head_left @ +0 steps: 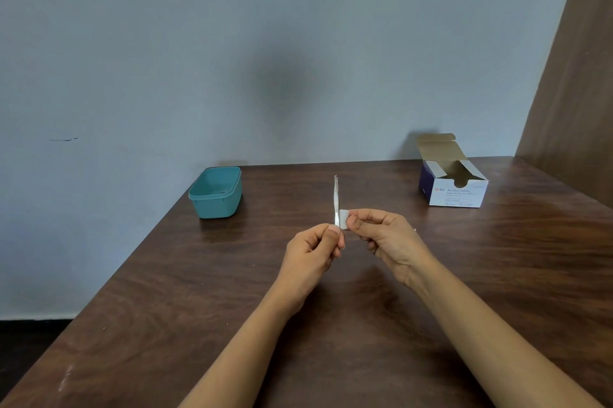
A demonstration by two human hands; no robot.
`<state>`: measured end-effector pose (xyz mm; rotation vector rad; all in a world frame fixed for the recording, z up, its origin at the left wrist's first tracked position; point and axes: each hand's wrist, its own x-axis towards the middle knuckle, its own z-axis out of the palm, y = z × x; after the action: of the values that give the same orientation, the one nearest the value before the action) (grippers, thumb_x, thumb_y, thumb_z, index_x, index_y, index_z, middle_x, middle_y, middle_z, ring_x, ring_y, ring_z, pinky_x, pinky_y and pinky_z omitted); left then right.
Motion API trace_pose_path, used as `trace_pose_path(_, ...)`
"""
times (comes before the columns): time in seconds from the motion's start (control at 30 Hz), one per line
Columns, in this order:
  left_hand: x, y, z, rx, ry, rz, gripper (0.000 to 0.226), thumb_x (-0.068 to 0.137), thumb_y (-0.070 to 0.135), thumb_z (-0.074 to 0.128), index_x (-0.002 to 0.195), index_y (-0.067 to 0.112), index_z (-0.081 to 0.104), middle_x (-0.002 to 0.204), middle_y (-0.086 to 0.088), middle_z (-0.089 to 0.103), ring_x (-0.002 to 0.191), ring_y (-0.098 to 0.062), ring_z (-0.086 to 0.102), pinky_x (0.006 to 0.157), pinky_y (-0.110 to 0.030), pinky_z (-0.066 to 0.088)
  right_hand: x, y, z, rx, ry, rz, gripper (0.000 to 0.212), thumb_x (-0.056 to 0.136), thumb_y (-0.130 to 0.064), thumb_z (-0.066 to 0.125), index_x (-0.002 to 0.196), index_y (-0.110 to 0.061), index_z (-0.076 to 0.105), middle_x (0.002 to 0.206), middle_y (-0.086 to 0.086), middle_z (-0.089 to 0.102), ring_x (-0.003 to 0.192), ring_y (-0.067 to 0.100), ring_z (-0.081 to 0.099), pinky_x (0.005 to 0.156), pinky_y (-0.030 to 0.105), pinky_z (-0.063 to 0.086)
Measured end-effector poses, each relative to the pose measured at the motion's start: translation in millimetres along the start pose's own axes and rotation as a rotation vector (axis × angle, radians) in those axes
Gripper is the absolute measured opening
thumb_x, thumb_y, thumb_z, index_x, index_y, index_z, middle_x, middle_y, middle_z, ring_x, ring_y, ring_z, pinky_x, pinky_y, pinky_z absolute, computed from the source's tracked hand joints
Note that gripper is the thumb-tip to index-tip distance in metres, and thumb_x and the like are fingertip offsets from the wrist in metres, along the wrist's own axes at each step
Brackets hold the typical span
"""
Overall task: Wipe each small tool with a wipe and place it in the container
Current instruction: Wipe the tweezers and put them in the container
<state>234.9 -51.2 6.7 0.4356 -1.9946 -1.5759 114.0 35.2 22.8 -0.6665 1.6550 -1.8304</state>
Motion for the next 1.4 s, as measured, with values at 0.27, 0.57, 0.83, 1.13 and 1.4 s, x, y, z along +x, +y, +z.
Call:
trace_pose_path(0.27,1.2,-3.5,-1.0,0.048,0.016,0.003,0.032,0.100,0.026,0.046,0.077,0.013,0.065,0.065,0.001,0.054,0.063,-0.017,0.044,0.061,-0.029,0.038,-2.2,-2.0,1.4,0.004,-0.037,0.011,0.006,0.079,-0.014,0.073,0.080,-0.019,0.075,0.062,-0.010,0.067,0.062,0.004,0.047,0.061,0.023,0.032)
trace_pose_path(0.57,5.5,-13.6,-2.2,0.251,0.095,0.097,0.035,0.099,0.030,0.047,0.072,0.018,0.065,0.061,0.008,0.057,0.056,-0.003,0.046,0.060,-0.025,0.039,-1.6,-2.8,-0.2,-0.018,-0.053,0.035,0.006,0.079,-0.013,0.073,0.082,-0.018,0.075,0.064,-0.008,0.067,0.065,0.006,0.047,0.062,0.024,0.035)
trace_pose_path(0.83,7.4,-16.2,-2.1,0.215,0.100,0.071,0.034,0.099,0.029,0.048,0.072,0.019,0.065,0.061,0.008,0.057,0.057,-0.001,0.048,0.063,-0.027,0.040,-3.0,-2.2,1.4,-0.031,-0.026,-0.027,0.007,0.078,-0.013,0.074,0.084,-0.016,0.075,0.072,-0.005,0.070,0.061,0.000,0.055,0.061,0.019,0.037)
trace_pose_path(1.13,4.2,-13.8,-0.2,0.349,0.130,0.180,0.032,0.098,0.022,0.052,0.068,0.016,0.064,0.060,0.003,0.060,0.059,-0.012,0.056,0.061,-0.025,0.046,-2.7,0.4,3.2,-0.070,0.022,-0.133,0.008,0.079,-0.010,0.073,0.087,-0.009,0.074,0.079,-0.004,0.073,0.061,-0.011,0.062,0.054,0.003,0.041)
trace_pose_path(1.4,5.6,-18.9,-1.3,0.431,0.139,0.240,0.030,0.097,0.020,0.053,0.070,0.013,0.064,0.061,-0.001,0.062,0.064,-0.019,0.059,0.060,-0.028,0.046,-2.5,4.8,6.0,-0.104,-0.010,-0.113,0.008,0.081,-0.011,0.072,0.088,-0.008,0.075,0.077,-0.005,0.072,0.063,-0.011,0.061,0.062,0.006,0.042)
